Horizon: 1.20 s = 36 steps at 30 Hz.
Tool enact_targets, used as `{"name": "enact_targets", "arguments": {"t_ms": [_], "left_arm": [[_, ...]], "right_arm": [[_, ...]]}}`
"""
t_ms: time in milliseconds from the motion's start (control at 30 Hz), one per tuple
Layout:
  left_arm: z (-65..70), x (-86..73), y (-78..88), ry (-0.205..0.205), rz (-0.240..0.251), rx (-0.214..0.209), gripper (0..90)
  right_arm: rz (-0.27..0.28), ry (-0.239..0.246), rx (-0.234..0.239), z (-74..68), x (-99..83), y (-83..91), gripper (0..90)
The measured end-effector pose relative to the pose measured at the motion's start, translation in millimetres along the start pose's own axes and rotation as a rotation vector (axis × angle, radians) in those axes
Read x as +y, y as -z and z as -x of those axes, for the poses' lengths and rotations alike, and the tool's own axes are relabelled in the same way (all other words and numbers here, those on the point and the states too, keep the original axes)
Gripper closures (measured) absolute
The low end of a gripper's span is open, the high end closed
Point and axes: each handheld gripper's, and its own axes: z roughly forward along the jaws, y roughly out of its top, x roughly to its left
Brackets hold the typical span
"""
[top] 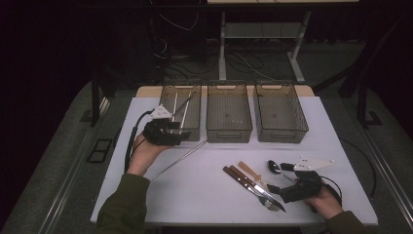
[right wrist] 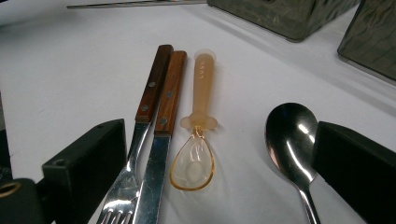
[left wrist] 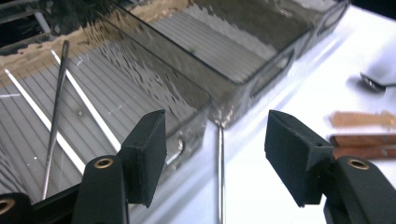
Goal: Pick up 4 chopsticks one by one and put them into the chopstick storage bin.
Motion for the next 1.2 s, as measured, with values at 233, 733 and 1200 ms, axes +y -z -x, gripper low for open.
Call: {"name": "enact_targets", "arguments": {"t_ms": [233,733,1200], "left_arm": [[7.3,-21.5,-2.3,-0.018,-0.059,0.014,44.5],[5.2,-33.7,-26.5,-0.02,-0.204,-0.02,70.0],[1.4,-34.1,-49.5,0.008,-0.293,-0.054,75.9]], "right_arm": [[0.001,-0.003,-0.003,0.7,0.0,0.1,3.9],[-0.002,-0.009,-0.004,0.8,-0.5,-0.3,3.8],[-0.006,-0.011,-0.003,1.4,-0.5,-0.4,3.8]]}}
